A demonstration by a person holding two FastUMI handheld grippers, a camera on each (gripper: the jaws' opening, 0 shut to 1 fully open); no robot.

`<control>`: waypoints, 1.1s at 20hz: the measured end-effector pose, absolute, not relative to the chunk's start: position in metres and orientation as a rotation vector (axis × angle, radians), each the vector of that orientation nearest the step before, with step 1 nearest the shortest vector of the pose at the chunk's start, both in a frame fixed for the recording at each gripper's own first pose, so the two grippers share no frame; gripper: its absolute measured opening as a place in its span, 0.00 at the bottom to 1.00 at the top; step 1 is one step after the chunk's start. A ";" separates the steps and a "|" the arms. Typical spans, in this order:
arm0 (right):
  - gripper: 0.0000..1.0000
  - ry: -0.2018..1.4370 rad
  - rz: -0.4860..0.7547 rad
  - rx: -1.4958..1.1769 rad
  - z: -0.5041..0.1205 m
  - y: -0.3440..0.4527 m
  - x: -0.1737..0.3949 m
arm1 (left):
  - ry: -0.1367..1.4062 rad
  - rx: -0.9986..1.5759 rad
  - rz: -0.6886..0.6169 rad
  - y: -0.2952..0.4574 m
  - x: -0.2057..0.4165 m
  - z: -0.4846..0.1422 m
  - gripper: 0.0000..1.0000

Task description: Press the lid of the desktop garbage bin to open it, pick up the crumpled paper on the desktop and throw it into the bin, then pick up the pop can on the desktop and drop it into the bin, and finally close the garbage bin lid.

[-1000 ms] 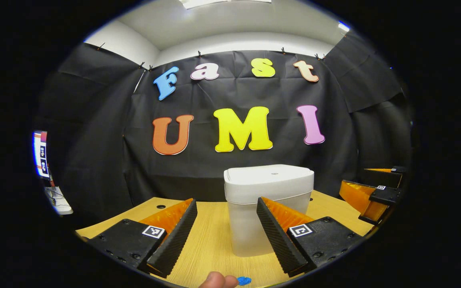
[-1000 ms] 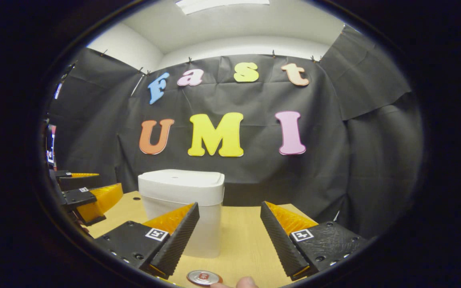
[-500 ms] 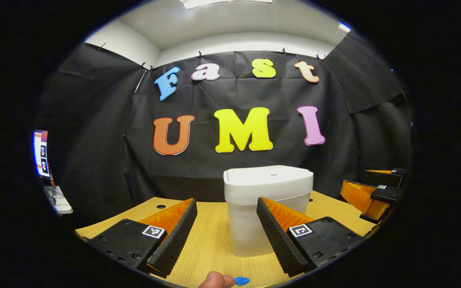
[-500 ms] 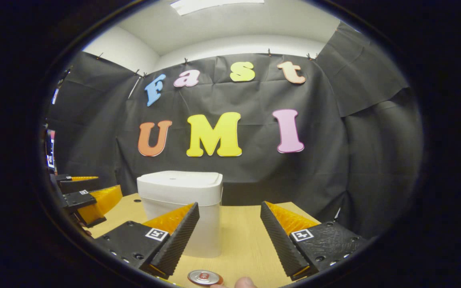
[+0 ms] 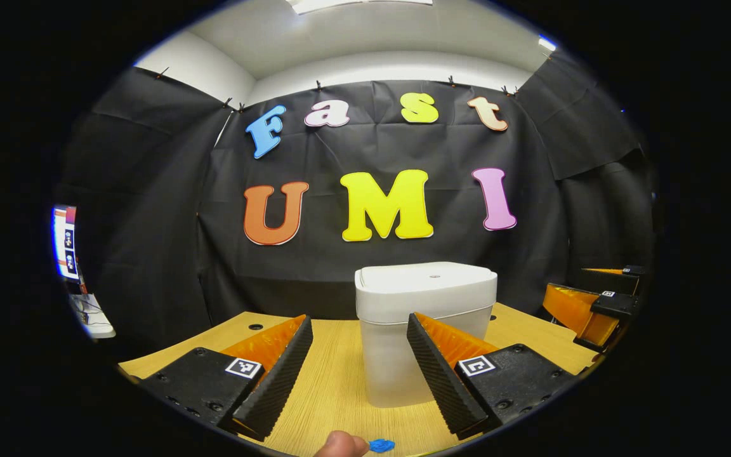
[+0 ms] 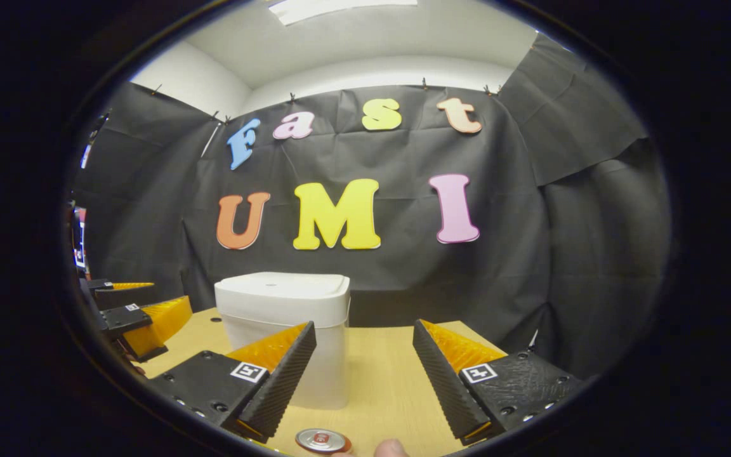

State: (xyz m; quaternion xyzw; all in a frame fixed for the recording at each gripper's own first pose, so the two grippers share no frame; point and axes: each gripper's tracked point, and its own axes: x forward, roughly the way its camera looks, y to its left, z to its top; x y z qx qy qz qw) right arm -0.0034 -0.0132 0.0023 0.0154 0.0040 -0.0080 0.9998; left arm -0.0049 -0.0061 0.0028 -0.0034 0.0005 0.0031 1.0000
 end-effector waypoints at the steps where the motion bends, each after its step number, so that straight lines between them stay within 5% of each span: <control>1: 0.95 0.009 -0.015 0.028 0.002 -0.013 -0.003 | 0.002 -0.007 0.006 -0.006 -0.005 0.002 0.96; 10: 0.94 0.049 0.058 0.036 0.009 0.005 0.001 | 0.010 -0.009 0.015 0.000 -0.005 -0.002 0.97; 13: 0.80 0.053 0.104 0.022 0.023 0.018 0.009 | 0.013 -0.010 0.020 0.004 -0.006 -0.004 0.97; 22: 0.81 0.094 0.243 0.017 0.068 0.069 0.060 | 0.026 -0.009 0.070 0.030 -0.010 -0.012 0.96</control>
